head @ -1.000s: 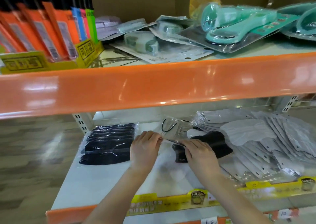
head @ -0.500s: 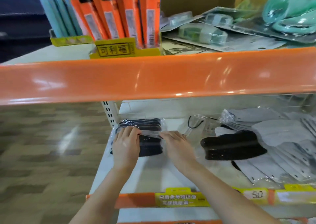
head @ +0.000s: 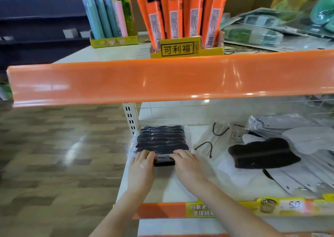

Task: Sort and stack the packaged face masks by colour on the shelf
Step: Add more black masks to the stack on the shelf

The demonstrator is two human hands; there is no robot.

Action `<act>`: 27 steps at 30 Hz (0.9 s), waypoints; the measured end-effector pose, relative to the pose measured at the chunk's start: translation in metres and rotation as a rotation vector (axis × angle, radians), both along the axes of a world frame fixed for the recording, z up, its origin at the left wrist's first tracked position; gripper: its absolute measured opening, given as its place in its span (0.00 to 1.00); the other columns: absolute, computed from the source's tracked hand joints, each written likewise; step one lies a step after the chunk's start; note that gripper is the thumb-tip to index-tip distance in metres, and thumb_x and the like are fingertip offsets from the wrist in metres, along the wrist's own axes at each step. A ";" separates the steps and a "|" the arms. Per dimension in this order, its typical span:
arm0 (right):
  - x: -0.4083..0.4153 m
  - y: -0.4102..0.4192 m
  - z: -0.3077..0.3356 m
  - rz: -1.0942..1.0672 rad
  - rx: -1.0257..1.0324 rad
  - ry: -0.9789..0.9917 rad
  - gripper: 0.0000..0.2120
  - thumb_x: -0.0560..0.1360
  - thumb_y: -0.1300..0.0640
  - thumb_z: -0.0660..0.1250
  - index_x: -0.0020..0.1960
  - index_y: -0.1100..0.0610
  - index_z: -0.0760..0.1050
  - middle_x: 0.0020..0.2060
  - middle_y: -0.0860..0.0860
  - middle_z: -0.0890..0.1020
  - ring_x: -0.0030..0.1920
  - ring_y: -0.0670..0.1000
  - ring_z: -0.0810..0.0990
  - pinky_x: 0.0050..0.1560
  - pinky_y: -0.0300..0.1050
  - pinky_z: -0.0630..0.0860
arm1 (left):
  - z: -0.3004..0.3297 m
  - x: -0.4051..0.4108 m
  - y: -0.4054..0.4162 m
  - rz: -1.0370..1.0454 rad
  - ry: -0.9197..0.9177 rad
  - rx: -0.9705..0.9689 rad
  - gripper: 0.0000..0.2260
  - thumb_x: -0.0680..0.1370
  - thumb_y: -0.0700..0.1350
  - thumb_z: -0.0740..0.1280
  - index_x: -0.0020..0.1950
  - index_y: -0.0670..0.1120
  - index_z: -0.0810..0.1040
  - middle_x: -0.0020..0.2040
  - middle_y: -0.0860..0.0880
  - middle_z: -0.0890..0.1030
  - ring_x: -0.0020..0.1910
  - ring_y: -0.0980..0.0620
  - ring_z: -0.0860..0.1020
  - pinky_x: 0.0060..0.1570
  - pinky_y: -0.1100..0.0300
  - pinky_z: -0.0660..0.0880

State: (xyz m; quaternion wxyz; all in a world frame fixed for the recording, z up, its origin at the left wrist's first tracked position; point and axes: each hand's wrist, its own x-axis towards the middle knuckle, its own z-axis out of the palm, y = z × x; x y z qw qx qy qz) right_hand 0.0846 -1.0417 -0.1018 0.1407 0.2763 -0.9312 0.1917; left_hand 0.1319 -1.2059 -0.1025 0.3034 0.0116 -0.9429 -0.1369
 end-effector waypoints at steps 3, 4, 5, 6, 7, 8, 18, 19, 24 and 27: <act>0.002 -0.005 -0.007 -0.037 0.012 -0.049 0.20 0.59 0.62 0.78 0.50 0.51 0.82 0.49 0.47 0.82 0.48 0.50 0.81 0.45 0.45 0.78 | -0.001 0.001 0.000 0.014 -0.084 -0.044 0.15 0.59 0.30 0.67 0.39 0.46 0.75 0.37 0.50 0.76 0.36 0.44 0.75 0.33 0.56 0.67; 0.003 -0.006 -0.008 -0.048 0.012 -0.045 0.21 0.56 0.60 0.80 0.48 0.50 0.83 0.46 0.45 0.82 0.45 0.49 0.81 0.42 0.43 0.78 | -0.002 0.001 0.000 0.018 -0.114 -0.056 0.16 0.58 0.30 0.69 0.40 0.47 0.76 0.37 0.50 0.76 0.36 0.44 0.76 0.33 0.56 0.68; 0.005 -0.007 -0.007 -0.051 0.010 -0.052 0.20 0.56 0.58 0.81 0.46 0.49 0.83 0.45 0.45 0.82 0.44 0.48 0.81 0.41 0.42 0.78 | -0.003 0.001 0.000 0.018 -0.139 -0.063 0.16 0.58 0.31 0.70 0.40 0.47 0.77 0.38 0.50 0.76 0.37 0.44 0.77 0.33 0.55 0.70; 0.006 -0.007 -0.008 -0.050 -0.001 -0.037 0.16 0.58 0.57 0.79 0.46 0.49 0.83 0.45 0.45 0.82 0.44 0.48 0.81 0.41 0.42 0.79 | -0.004 0.001 0.000 0.015 -0.152 -0.067 0.15 0.59 0.32 0.69 0.41 0.47 0.77 0.39 0.50 0.76 0.38 0.44 0.77 0.34 0.55 0.71; 0.008 -0.007 -0.008 -0.044 -0.004 -0.003 0.11 0.63 0.55 0.75 0.46 0.49 0.83 0.45 0.45 0.81 0.44 0.48 0.81 0.41 0.42 0.79 | -0.005 0.000 0.000 0.014 -0.157 -0.067 0.14 0.60 0.32 0.68 0.42 0.46 0.78 0.39 0.49 0.77 0.38 0.44 0.78 0.34 0.54 0.73; 0.010 -0.006 -0.008 -0.045 -0.005 0.017 0.08 0.68 0.52 0.69 0.46 0.49 0.83 0.45 0.44 0.81 0.45 0.47 0.81 0.41 0.43 0.79 | -0.006 -0.001 0.000 0.014 -0.161 -0.067 0.14 0.60 0.32 0.68 0.42 0.46 0.78 0.40 0.49 0.77 0.39 0.44 0.78 0.35 0.53 0.74; 0.022 -0.004 0.001 -0.056 0.014 -0.045 0.19 0.74 0.45 0.55 0.52 0.48 0.82 0.52 0.43 0.81 0.52 0.45 0.79 0.49 0.42 0.78 | -0.012 0.000 0.010 0.043 -0.196 -0.044 0.19 0.57 0.32 0.77 0.46 0.42 0.81 0.46 0.44 0.80 0.44 0.42 0.81 0.43 0.51 0.78; 0.023 -0.004 0.001 -0.058 0.014 -0.056 0.19 0.74 0.45 0.55 0.53 0.48 0.82 0.52 0.43 0.81 0.53 0.45 0.79 0.50 0.42 0.77 | -0.011 0.000 0.012 0.045 -0.206 -0.037 0.19 0.57 0.32 0.77 0.46 0.41 0.81 0.46 0.43 0.80 0.44 0.42 0.81 0.43 0.51 0.79; 0.021 -0.002 0.009 -0.052 -0.036 -0.088 0.19 0.74 0.46 0.55 0.53 0.49 0.81 0.53 0.43 0.81 0.55 0.45 0.78 0.51 0.43 0.78 | -0.006 -0.001 0.024 0.050 -0.226 0.032 0.14 0.62 0.35 0.75 0.46 0.41 0.79 0.46 0.43 0.80 0.45 0.41 0.80 0.41 0.50 0.79; 0.015 0.004 0.017 -0.082 -0.082 -0.080 0.19 0.74 0.47 0.54 0.53 0.48 0.81 0.54 0.43 0.81 0.56 0.45 0.77 0.54 0.44 0.77 | 0.002 -0.004 0.042 0.012 -0.176 0.056 0.10 0.71 0.44 0.60 0.46 0.44 0.79 0.47 0.45 0.80 0.48 0.43 0.80 0.40 0.51 0.78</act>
